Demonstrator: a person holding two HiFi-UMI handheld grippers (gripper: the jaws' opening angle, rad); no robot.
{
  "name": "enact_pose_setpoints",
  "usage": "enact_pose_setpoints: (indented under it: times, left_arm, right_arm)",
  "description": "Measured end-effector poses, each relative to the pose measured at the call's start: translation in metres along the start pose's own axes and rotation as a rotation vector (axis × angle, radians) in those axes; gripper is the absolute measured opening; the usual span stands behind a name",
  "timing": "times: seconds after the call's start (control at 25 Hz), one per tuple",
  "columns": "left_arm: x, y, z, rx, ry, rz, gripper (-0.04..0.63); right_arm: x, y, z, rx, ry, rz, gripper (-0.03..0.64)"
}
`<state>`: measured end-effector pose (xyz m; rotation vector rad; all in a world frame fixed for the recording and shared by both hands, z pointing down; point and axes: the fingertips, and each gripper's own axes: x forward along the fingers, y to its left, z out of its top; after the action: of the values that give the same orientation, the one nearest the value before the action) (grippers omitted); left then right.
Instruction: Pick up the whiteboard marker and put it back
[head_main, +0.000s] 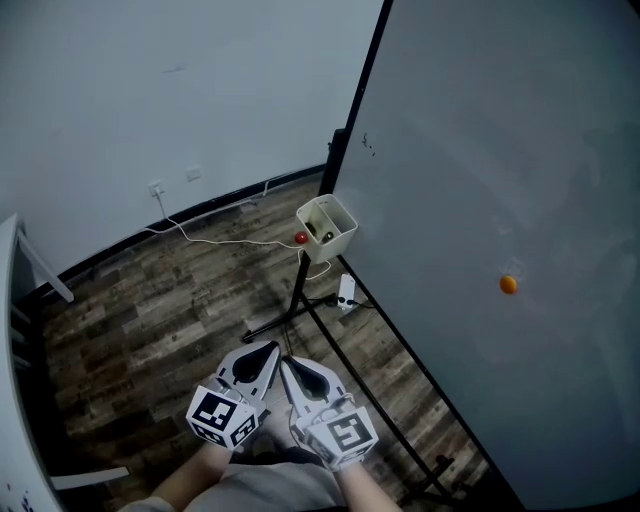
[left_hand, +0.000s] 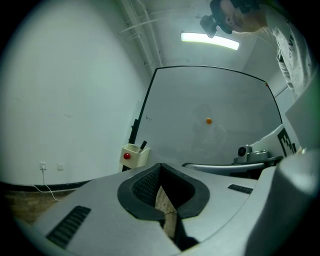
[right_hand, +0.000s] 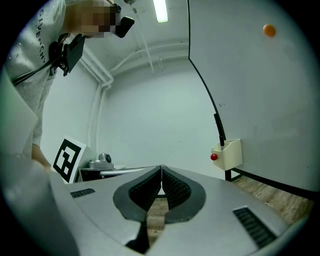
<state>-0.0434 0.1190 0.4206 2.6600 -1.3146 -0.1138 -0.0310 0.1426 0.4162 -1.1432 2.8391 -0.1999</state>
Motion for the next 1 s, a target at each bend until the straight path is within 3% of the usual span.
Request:
enact_pose_setpoints:
  times: [0.28, 0.64, 1.0]
  left_arm:
    - [0.017, 0.021, -0.019, -0.043, 0.027, -0.01, 0.015]
    - [0.073, 0.052, 0.002, -0.004, 0.007, -0.022, 0.015]
    - [0.155, 0.081, 0.015, -0.019, -0.009, -0.057, 0.015]
  right_arm:
    - [0.012, -0.029, -0.017, 0.027, 0.042, -0.059, 0.02]
    - [0.058, -0.079, 0.001, -0.019, 0.029, -0.058, 0.02]
    - [0.106, -0.159, 0.021, -0.05, 0.016, -0.121, 0.021]
